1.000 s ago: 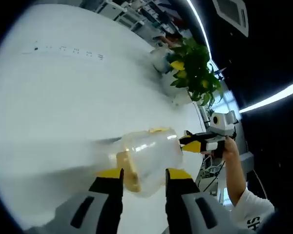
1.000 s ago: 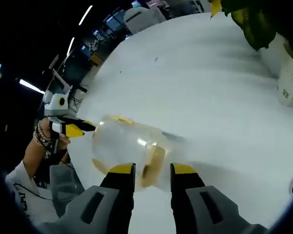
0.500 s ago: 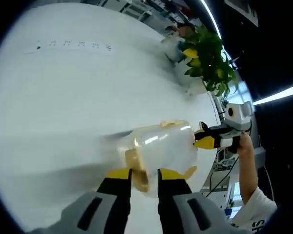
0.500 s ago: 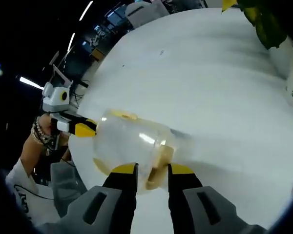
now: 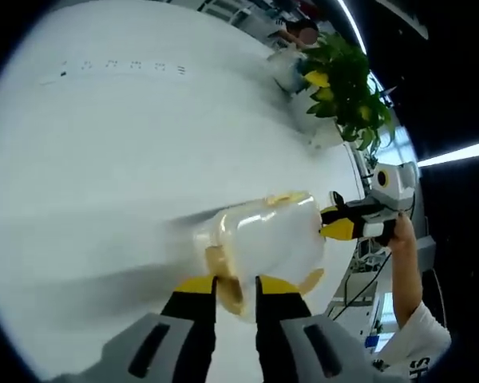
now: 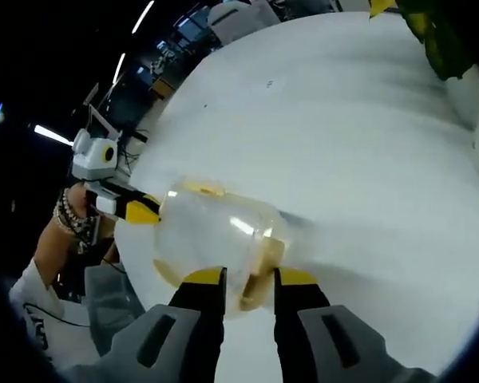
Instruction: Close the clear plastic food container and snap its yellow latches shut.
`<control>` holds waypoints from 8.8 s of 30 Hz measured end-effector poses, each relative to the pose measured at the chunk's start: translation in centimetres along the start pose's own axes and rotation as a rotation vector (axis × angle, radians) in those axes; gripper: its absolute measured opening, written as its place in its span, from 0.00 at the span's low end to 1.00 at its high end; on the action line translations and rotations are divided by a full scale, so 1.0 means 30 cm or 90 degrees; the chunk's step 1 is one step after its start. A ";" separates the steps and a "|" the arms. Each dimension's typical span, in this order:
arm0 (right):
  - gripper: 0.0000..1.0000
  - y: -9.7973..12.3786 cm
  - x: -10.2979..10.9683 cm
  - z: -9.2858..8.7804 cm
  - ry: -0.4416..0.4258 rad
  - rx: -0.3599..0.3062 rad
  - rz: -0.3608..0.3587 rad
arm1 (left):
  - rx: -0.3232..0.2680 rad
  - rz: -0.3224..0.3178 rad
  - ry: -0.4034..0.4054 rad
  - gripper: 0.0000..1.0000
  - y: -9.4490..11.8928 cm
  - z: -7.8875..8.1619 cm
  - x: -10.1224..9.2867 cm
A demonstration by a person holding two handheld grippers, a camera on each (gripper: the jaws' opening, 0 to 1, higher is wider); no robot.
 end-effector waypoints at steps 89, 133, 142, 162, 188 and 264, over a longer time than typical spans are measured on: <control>0.00 -0.199 0.106 0.188 0.220 -0.054 -0.040 | -0.217 -0.140 -0.181 0.00 -0.104 -0.210 -0.206; 0.35 -0.304 0.255 0.246 0.651 0.503 -0.043 | -0.294 0.010 -0.635 0.15 -0.072 -0.144 -0.280; 0.36 -0.329 0.270 0.244 0.629 0.540 -0.035 | -0.223 0.079 -0.810 0.20 -0.090 -0.157 -0.337; 0.35 -0.343 0.303 0.239 0.642 0.579 -0.091 | -0.190 0.159 -0.927 0.22 -0.096 -0.175 -0.358; 0.35 -0.362 0.307 0.249 0.633 0.616 -0.082 | -0.266 0.225 -0.997 0.20 -0.111 -0.220 -0.359; 0.70 -0.038 0.076 -0.139 0.586 -0.040 -0.089 | -0.512 0.149 -0.408 0.86 -0.016 -0.244 -0.103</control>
Point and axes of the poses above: the point that each gripper's makers call its tool centre point, and the gripper's own axes: y roughly backward along the fingers, x roughly to its left, z roughly out of its top, the point moved 10 cm from there along y, roughly backward along the fingers, and after that the axes turned 11 degrees about z, right-handed, at the moved point
